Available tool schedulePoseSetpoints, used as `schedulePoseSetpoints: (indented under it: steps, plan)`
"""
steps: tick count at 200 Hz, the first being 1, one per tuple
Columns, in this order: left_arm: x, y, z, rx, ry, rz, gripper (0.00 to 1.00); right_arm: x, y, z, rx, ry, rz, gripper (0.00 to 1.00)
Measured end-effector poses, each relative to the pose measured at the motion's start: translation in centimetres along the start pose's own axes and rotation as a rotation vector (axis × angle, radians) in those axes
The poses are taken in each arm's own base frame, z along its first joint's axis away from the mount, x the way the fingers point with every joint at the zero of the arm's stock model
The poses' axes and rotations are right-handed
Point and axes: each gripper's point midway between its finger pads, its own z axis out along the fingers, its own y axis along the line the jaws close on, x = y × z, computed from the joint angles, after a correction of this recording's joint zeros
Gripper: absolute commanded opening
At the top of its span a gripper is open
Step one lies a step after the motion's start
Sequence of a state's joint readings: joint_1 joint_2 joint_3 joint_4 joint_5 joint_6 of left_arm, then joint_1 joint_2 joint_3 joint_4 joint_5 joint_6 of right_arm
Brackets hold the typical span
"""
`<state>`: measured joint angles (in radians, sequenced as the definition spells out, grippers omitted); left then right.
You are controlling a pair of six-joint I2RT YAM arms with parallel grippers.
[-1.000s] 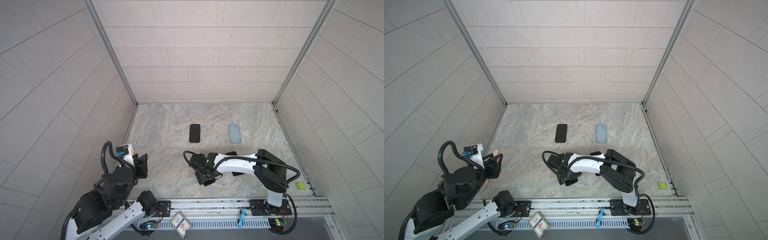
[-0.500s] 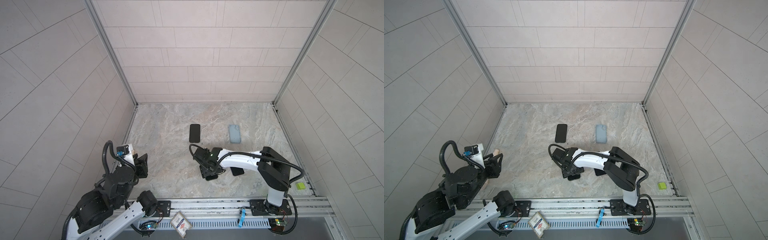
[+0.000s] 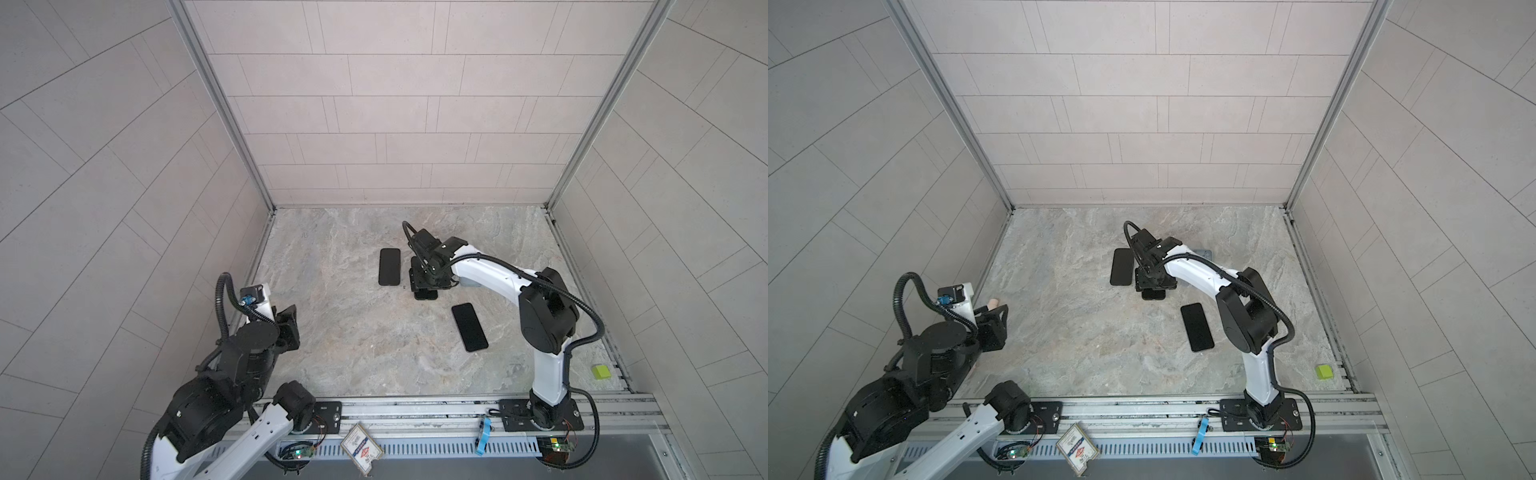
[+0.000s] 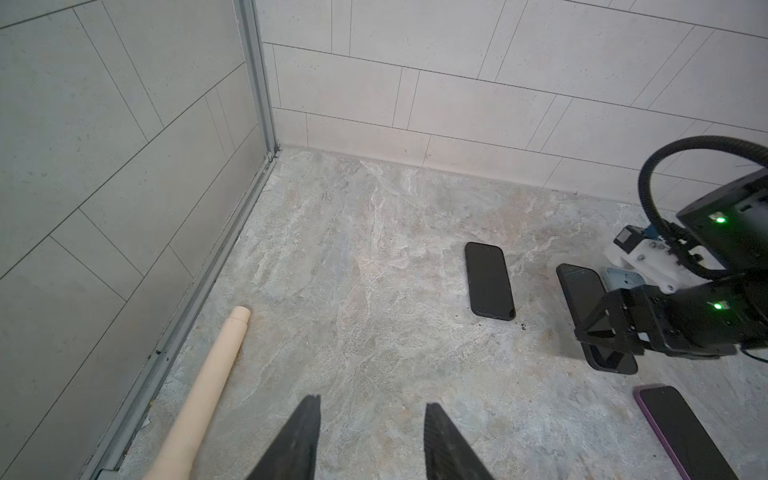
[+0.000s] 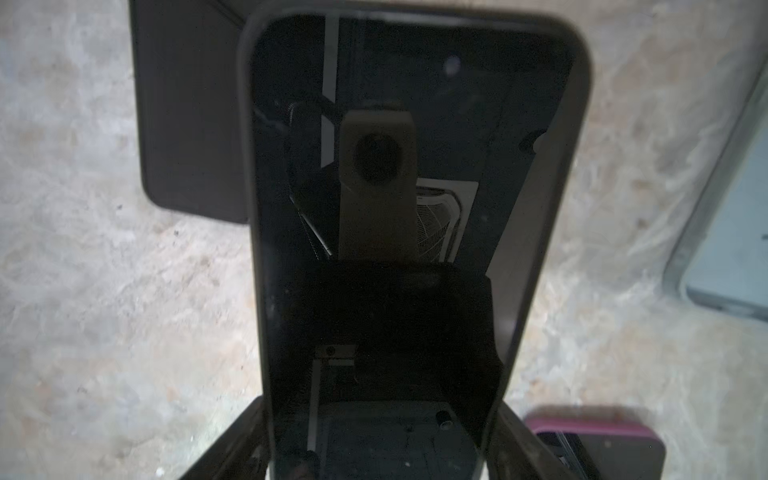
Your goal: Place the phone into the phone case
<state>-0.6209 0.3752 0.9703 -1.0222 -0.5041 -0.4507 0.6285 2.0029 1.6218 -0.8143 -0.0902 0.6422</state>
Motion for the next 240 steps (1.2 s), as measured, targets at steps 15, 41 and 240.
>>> schedulePoseSetpoints:
  steps: [15, 41, 240]
  plan:
    - [0.0, 0.0, 0.0, 0.003, 0.002, -0.002, 0.47, -1.3, -0.3, 1.8, 0.029, 0.003, -0.006, 0.62]
    - [0.0, 0.0, -0.1, 0.005, -0.002, -0.004, 0.47, -3.1, -0.1, 4.8, 0.07, 0.014, -0.027, 0.64]
    - [-0.1, 0.4, -0.3, 0.0, -0.019, -0.019, 0.47, -9.0, -4.0, 6.5, 0.033, 0.016, 0.062, 0.96]
